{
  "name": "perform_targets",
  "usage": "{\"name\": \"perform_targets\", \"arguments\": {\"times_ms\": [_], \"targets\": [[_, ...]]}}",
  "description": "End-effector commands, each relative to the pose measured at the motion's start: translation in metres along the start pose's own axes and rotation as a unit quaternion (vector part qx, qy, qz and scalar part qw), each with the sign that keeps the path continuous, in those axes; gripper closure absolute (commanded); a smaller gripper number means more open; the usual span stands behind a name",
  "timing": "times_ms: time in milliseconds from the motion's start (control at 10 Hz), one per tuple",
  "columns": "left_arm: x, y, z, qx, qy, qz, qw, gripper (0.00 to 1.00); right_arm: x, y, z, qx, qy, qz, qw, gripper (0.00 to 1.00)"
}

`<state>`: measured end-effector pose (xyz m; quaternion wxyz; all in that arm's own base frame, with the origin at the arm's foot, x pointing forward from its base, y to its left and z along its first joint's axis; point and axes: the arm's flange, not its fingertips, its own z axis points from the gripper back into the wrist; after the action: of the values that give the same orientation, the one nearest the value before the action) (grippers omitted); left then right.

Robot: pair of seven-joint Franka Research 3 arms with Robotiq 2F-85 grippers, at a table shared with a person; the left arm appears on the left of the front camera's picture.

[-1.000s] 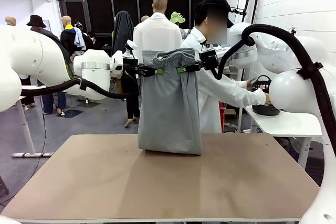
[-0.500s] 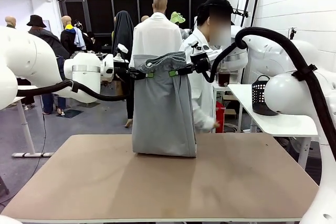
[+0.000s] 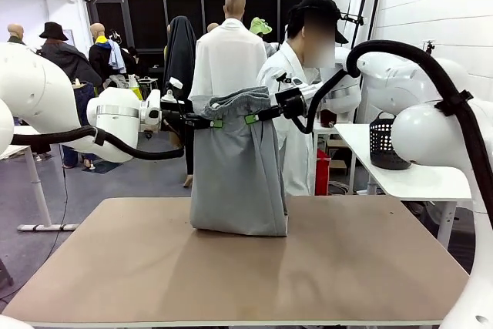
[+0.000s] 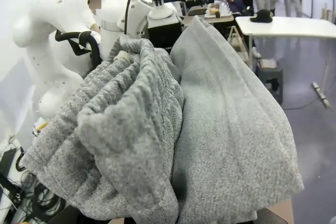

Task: Fold the training pants.
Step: Fold the Training pants in half.

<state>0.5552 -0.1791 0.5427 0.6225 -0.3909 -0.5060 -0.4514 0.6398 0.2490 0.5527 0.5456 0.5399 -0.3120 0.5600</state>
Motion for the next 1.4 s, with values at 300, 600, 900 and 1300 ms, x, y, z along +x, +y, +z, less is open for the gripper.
{"name": "perform_targets", "arguments": {"times_ms": [300, 600, 900, 1300], "targets": [[-0.040, -0.034, 0.020, -0.039, 0.049, 0.070, 0.996, 1.00, -0.062, 0.037, -0.020, 0.019, -0.069, -0.078, 0.994, 1.00], [-0.068, -0.060, 0.026, -0.061, 0.057, 0.108, 0.991, 1.00, -0.100, 0.039, -0.037, 0.032, -0.098, -0.111, 0.988, 1.00], [-0.067, -0.064, 0.028, -0.060, 0.049, 0.105, 0.991, 1.00, -0.111, 0.028, -0.047, 0.038, -0.074, -0.121, 0.989, 1.00], [-0.078, -0.060, 0.015, -0.062, 0.044, 0.106, 0.991, 1.00, -0.111, 0.028, -0.047, 0.038, -0.074, -0.121, 0.989, 1.00]]}}
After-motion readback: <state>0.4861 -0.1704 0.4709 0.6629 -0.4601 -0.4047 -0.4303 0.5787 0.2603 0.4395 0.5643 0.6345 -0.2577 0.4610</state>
